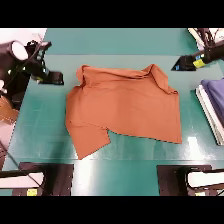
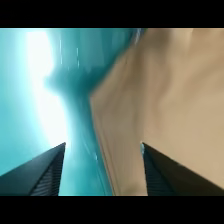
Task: Fold the shirts.
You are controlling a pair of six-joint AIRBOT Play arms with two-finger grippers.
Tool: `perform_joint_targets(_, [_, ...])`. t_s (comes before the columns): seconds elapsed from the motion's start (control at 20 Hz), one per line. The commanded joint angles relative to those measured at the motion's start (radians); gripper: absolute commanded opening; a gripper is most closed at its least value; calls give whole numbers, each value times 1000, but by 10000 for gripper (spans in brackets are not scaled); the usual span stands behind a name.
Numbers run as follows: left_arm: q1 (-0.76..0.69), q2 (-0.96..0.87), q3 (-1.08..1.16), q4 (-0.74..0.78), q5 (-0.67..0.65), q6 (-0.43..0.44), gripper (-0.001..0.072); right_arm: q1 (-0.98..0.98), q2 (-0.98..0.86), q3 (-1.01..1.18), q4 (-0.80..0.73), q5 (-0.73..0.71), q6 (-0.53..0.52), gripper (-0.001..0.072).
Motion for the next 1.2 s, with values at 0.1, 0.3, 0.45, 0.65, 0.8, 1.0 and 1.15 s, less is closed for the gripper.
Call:
perform_joint_targets(0.1, [15,225,-460,-34,51,2,551,-37,248,-338,5,4,-15,392])
perform_joint_targets(0.3, [15,257,-651,-132,136,2,551,-47,384,-508,4,-64,-15,392])
perform_joint_targets(0.45, [15,256,-706,-208,212,2,551,-47,457,-584,4,-97,-15,392])
perform_joint_targets(0.65, [15,252,-712,-249,232,2,549,-47,501,-609,3,-102,-13,392])
perform_joint_targets(0.8, [15,252,-712,-274,233,3,383,-47,512,-609,3,-95,-12,392])
perform_joint_targets(1.0, [15,257,-710,-276,229,14,25,-69,512,-611,-1,-43,-12,392])
perform_joint_targets(1.15, [15,296,-658,-275,203,37,25,-189,539,-690,-9,29,8,392])
